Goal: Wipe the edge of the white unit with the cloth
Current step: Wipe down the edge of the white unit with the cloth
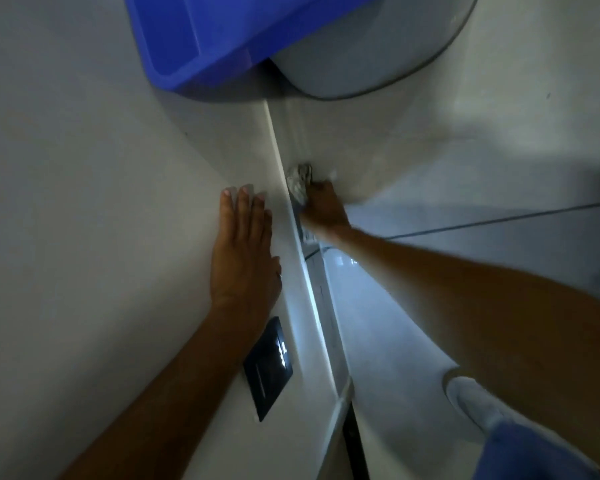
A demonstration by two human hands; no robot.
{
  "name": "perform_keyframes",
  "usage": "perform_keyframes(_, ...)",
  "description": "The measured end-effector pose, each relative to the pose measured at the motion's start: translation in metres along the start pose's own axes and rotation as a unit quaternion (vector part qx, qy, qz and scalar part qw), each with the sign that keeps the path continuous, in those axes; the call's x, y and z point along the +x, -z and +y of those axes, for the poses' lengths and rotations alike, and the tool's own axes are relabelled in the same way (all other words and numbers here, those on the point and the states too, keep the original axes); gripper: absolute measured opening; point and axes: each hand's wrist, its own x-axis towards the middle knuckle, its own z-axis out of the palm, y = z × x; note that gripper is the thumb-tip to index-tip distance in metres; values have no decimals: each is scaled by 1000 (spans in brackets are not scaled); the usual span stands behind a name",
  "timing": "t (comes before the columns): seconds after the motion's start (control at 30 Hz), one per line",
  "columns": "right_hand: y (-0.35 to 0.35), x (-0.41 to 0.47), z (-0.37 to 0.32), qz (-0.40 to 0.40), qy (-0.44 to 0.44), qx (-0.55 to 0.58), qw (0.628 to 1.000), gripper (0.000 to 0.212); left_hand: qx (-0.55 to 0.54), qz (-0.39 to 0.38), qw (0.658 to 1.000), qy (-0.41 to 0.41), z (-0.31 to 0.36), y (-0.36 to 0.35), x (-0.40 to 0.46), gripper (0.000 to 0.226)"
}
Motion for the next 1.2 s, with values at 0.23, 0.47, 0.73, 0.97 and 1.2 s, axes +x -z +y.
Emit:
perform_keyframes(0.23, -42, -112, 58, -42, -43, 11, 998, 59, 0, 19, 1000, -3, 1, -7, 1, 81)
perform_keyframes(0.47, 19, 32, -35, 21, -10, 42, 999, 48, -14, 16, 1000, 21, 14, -8, 20, 79)
perform_keyframes(0.73, -12, -85, 30, 13, -26, 2, 1000, 42, -132, 40, 986, 90, 14, 2, -37, 79)
perform_keyframes(0.97, -64, -213, 110, -90, -143, 29, 985, 52, -213, 96, 951, 203, 37, -2, -117, 72)
perform_keyframes(1.2, -51, -145, 81, -17, -130, 80, 988, 49, -209, 133, 932, 263, 73, -20, -157, 67)
